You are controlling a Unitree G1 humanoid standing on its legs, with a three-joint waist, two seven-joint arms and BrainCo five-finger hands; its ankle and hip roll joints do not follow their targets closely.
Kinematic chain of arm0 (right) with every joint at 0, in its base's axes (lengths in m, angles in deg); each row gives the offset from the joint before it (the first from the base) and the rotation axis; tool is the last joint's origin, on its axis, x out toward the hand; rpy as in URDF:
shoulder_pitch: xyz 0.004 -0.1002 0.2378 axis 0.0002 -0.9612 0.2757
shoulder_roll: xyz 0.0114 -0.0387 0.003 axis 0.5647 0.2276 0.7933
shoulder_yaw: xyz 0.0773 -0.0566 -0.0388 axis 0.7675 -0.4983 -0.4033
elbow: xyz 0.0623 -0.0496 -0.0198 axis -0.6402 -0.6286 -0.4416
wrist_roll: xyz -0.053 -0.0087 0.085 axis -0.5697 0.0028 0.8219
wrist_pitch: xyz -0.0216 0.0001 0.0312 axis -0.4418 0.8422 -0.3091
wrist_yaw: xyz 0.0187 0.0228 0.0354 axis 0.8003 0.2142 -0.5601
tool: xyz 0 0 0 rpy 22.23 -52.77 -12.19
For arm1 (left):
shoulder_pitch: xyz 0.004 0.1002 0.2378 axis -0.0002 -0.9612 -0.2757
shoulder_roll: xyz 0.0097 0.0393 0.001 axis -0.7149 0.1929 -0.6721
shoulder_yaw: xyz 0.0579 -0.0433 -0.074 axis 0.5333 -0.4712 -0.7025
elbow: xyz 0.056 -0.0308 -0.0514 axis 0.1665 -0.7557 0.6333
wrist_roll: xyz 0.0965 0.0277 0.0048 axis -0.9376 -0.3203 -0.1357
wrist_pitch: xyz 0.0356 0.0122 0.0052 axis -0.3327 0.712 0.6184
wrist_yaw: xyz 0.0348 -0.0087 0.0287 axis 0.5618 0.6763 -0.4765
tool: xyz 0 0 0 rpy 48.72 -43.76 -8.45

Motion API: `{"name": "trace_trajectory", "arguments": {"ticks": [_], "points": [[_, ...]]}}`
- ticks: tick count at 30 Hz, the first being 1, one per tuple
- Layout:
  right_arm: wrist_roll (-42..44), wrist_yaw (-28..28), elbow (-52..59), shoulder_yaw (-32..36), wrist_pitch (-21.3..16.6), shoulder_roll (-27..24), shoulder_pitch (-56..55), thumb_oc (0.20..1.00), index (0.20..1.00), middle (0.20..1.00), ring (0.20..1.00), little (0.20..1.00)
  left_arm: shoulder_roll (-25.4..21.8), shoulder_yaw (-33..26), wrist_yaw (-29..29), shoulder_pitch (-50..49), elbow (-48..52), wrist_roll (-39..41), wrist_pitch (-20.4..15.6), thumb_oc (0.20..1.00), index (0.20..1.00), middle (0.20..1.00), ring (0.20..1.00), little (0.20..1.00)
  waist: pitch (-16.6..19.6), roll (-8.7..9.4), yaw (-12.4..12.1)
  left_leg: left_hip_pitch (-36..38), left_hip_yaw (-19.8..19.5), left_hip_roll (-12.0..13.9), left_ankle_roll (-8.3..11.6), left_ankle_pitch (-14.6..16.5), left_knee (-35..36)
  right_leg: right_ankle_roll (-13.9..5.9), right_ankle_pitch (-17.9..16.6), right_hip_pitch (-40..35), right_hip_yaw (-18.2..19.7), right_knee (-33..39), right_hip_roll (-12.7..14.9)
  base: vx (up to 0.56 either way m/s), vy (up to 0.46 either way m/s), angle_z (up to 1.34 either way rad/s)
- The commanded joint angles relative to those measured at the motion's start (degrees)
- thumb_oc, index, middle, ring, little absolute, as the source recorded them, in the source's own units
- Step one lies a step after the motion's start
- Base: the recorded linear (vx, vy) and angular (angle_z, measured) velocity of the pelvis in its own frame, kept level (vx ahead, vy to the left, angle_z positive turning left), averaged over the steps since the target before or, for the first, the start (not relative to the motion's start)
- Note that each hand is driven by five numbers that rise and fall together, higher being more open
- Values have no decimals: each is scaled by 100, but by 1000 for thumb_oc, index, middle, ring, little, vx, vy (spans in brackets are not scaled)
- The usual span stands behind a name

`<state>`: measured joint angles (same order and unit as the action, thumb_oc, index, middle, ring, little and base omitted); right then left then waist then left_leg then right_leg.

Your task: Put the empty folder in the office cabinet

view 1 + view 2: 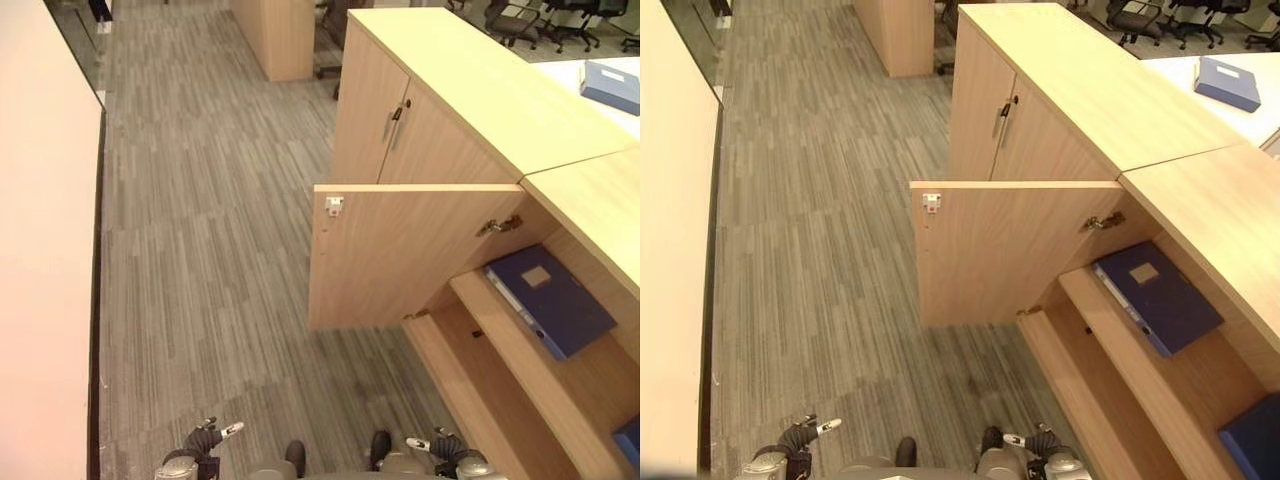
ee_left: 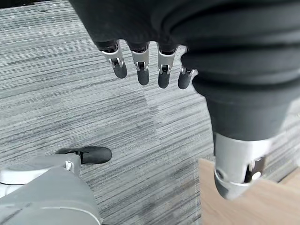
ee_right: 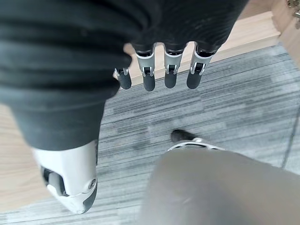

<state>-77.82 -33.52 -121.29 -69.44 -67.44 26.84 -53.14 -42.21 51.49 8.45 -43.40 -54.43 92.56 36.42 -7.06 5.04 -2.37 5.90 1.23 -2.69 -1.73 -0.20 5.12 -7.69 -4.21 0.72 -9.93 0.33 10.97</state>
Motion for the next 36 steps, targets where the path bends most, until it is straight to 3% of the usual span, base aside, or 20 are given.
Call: {"name": "trace_trajectory", "arguments": {"ticks": [1, 7, 8, 9, 21, 26, 30, 33, 35, 36], "points": [[58, 10, -195, -134, -35, -294, 67, 1000, 1000, 1000, 1000, 1000, 165, 64, 6, 278, -1, -295, -98, 1000, 1000, 1000, 1000, 1000, -88, -174, 17, -124, 56, 333, 337, 379, -115, -248, 335, -125, 40, -330, -79, 22, -56, -12], [-82, 8, -177, -183, 5, -350, 19, 1000, 1000, 1000, 1000, 1000, 146, 59, -13, 275, 39, -298, -106, 1000, 1000, 1000, 1000, 1000, -67, -223, 31, -55, 15, 401, 405, 388, -73, -211, 394, -205, -22, -273, -78, 10, -52, -3], [-91, -56, -134, -154, 5, -457, -17, 1000, 1000, 1000, 1000, 1000, -127, -23, 311, 227, 68, -230, -10, 1000, 1000, 1000, 1000, 1000, -62, -281, 28, -50, 21, 412, 422, 373, -69, -210, 391, -211, -28, -254, -81, -1, -49, 0], [-113, -57, -97, -119, -2, -529, -37, 1000, 1000, 1000, 1000, 1000, -232, -118, 245, 176, 159, -96, -36, 1000, 1000, 1000, 1000, 1000, -59, -324, 25, -43, 17, 421, 435, 368, -69, -205, 387, -218, -43, -240, -80, 0, 0, 0], [-199, -56, -159, -133, 5, -713, -136, 1000, 1000, 1000, 1000, 1000, 109, -61, 138, 65, -103, -250, -4, 1000, 1000, 1000, 1000, 1000, 35, -559, 107, 92, 22, 676, 643, 307, -142, -54, 489, -541, -64, 89, -243, 21, -74, 3], [-177, -60, -180, -134, -5, -706, -210, 1000, 1000, 1000, 1000, 1000, 163, -56, 119, 87, -193, -264, 25, 1000, 1000, 1000, 1000, 1000, 51, -584, 177, 76, 39, 788, 735, 343, -322, 18, 565, -616, -21, 134, -339, 12, -73, -6], [-119, -44, -170, -138, -24, -762, -234, 1000, 1000, 1000, 1000, 1000, 163, -42, 106, 186, -249, -143, 45, 1000, 1000, 1000, 1000, 1000, -174, -481, 230, -515, 19, 819, 1014, 302, -1665, 216, 679, -764, -24, 182, -406, -49, -92, -1], [-115, -34, -199, -113, -17, -788, -266, 1000, 1000, 1000, 1000, 1000, 203, -46, 68, 176, -239, -41, 19, 1000, 1000, 1000, 1000, 1000, -219, -475, 232, -633, 74, 946, 1071, 185, -1748, 199, 713, -880, -59, 253, -385, 56, 18, -4], [-97, -21, -220, -42, -4, -834, -302, 1000, 1000, 1000, 1000, 1000, 230, -8, 89, 149, -172, 2, 19, 1000, 1000, 1000, 1000, 1000, -208, -465, 207, -699, 120, 1013, 1038, 187, -1418, 130, 700, -895, -82, 249, -299, 117, 104, 6], [-73, -5, -238, 17, 0, -850, -303, 1000, 1000, 1000, 1000, 1000, 251, 44, 89, 154, -173, -33, 11, 1000, 1000, 1000, 1000, 1000, -174, -469, 146, -879, -47, 991, 999, 71, -1079, 53, 680, -876, -75, 249, -277, 108, 109, 11]]}}
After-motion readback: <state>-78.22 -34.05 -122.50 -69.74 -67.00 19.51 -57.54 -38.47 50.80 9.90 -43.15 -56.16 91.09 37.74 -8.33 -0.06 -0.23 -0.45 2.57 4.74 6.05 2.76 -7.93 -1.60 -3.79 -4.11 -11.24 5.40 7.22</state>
